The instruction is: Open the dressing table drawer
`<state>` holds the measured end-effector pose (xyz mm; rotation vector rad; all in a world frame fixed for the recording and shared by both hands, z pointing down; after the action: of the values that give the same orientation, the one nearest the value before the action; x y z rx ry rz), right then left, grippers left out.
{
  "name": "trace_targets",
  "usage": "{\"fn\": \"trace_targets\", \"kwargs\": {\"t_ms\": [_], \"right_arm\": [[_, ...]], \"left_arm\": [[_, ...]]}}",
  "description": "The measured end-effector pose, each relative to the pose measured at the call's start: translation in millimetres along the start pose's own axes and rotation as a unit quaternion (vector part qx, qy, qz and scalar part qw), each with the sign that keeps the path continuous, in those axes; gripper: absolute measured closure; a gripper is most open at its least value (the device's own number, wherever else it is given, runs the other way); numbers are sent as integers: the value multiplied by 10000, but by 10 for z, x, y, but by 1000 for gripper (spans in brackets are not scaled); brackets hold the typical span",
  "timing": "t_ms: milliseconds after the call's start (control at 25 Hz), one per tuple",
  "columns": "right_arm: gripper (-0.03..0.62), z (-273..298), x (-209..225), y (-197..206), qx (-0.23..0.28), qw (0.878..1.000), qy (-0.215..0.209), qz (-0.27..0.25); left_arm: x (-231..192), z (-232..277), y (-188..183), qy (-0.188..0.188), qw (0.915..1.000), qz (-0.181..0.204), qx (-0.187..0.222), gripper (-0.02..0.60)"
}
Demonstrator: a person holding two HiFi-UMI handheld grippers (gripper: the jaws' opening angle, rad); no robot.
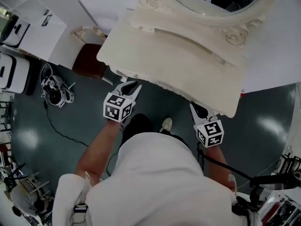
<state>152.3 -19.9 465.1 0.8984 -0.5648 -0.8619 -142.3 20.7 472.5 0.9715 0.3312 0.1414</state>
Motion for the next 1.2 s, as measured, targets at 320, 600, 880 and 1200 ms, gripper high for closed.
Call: {"fn": "trace_targets", "kwargs": {"t_ms": [320, 600, 880, 1200], "right_arm": [[569, 260, 232, -309, -50, 9978, 618, 249], [568, 1116, 423, -835, -46, 9868, 1366, 865], [565, 1352, 303, -825, -245, 9685, 2093, 1328], [565, 1361, 212, -752, -378, 9488, 2612, 1735]], "left_arm": [[-966, 686, -477, -133, 9999, -54, -87, 499], [-2353, 1684, -844, -71, 9985, -7, -548, 483], [-2999, 2355, -950, 64, 9958, 200, -891, 466], [-3248, 2817, -1043, 148, 9942, 60, -1067, 448]]}}
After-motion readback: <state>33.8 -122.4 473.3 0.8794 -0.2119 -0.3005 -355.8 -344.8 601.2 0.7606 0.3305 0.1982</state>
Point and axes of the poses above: the fingertips, and each gripper's own axes: z forward along the fingers, x to its right, y out of its underside, the point moved 6 cm from there along -z, backward along the fingers, and after that the axes turned 3 degrees about y, right-handed, at the moved point
